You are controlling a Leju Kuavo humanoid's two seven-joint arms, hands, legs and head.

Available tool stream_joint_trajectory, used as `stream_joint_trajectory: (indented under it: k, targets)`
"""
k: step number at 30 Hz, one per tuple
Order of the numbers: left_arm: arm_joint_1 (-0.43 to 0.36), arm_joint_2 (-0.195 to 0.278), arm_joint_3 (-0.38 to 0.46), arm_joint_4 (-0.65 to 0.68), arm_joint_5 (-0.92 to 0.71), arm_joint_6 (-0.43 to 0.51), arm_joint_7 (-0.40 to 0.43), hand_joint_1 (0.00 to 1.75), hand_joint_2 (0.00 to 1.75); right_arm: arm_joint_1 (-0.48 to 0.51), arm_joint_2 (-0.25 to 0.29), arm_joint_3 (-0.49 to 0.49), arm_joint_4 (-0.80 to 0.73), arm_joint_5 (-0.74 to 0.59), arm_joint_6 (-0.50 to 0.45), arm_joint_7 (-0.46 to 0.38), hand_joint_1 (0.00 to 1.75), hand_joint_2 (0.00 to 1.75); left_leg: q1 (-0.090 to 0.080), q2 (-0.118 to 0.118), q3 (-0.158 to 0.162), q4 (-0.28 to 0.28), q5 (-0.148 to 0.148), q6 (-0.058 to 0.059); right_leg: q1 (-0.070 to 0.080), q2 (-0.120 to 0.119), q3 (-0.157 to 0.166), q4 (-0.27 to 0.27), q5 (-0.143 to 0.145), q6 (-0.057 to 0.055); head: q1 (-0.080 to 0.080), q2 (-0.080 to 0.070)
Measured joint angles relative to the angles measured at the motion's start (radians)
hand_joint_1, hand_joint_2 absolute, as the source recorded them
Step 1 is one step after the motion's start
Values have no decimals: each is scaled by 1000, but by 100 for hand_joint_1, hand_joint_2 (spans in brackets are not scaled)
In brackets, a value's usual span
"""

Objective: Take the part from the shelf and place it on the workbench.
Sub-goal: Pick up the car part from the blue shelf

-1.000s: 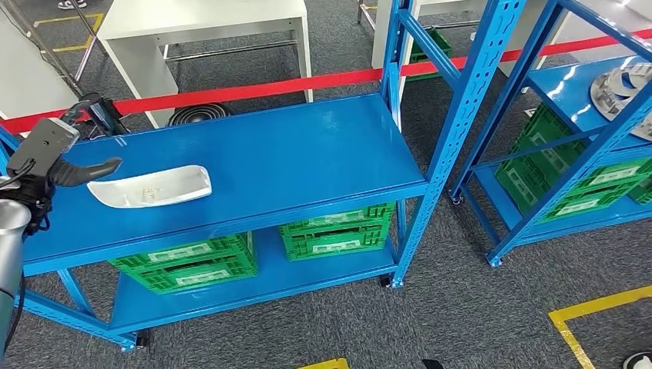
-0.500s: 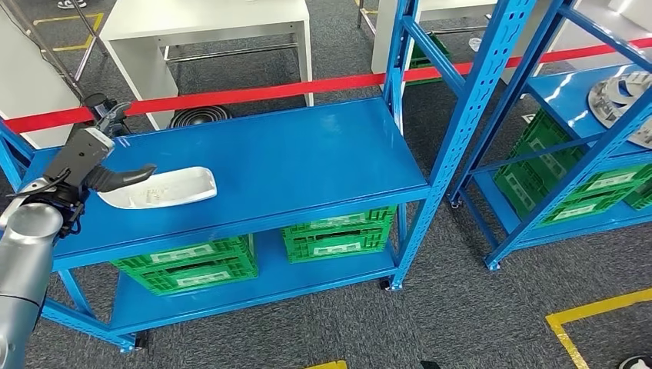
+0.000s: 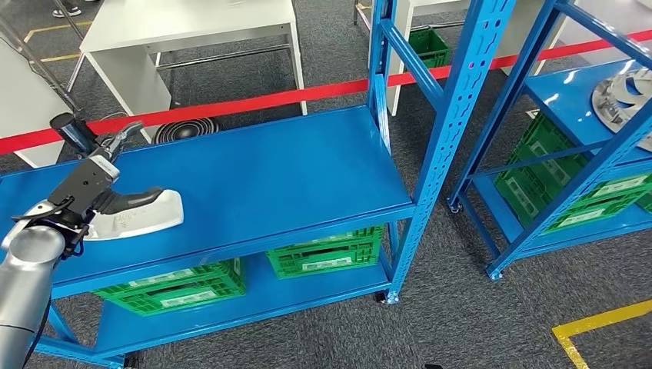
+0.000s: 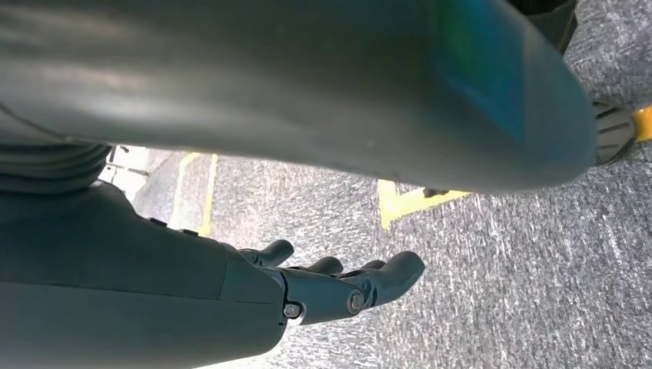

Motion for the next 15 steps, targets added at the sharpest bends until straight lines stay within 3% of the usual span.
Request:
stream_joint_trajectory:
  k: [1,2,3,4,5,8,10,12,14,15]
  targets:
    - [9,2,-2,-4,3,4,3,0,175,2,0,0,0,1,0,0,0,0,-3,0,-22,-4,35,7,3,2,15,0,-12,-1,0,0]
    - [19,6,-3,-11,6,10,8,0,175,3,0,0,0,4,1,0,0,0,-7,0,-26,-46,90,16,6,3,32,0,-24,-2,0,0]
    - [30,11,-4,-23,12,18,16,0,175,4,0,0,0,8,3,-2,0,0,-12,0,-16,-117,153,26,7,5,46,-2,-36,-1,0,0]
    - [43,18,-4,-39,17,28,25,0,175,4,0,0,0,13,6,-3,0,0,-19,0,-2,-179,196,36,10,6,61,-4,-47,1,1,0]
    - [59,26,-5,-57,22,35,35,0,175,4,1,0,1,18,9,-5,0,0,-25,0,15,-231,221,42,10,9,71,-6,-56,6,0,0]
    - [96,41,-5,-107,30,41,56,0,175,3,0,0,1,28,17,-11,0,0,-31,-4,46,-279,213,48,11,11,88,-7,-57,24,-3,0]
    - [102,42,-5,-126,32,41,64,0,175,3,-1,0,1,32,19,-14,0,0,-26,-9,63,-289,207,55,12,5,66,37,-42,31,-2,0]
    - [104,42,-4,-135,33,41,71,0,175,-1,-2,0,1,34,20,-16,0,0,-23,-11,82,-297,195,65,12,0,0,138,-56,37,-2,0]
    - [108,41,-4,-138,33,41,76,0,175,-3,-2,0,1,35,20,-16,0,0,-25,-11,96,-297,179,69,14,-1,-82,238,-103,42,-2,0]
    - [112,41,-4,-138,33,41,77,0,175,-2,-2,0,1,35,20,-15,0,0,-26,-11,105,-297,170,70,15,-1,-111,260,-115,43,-1,0]
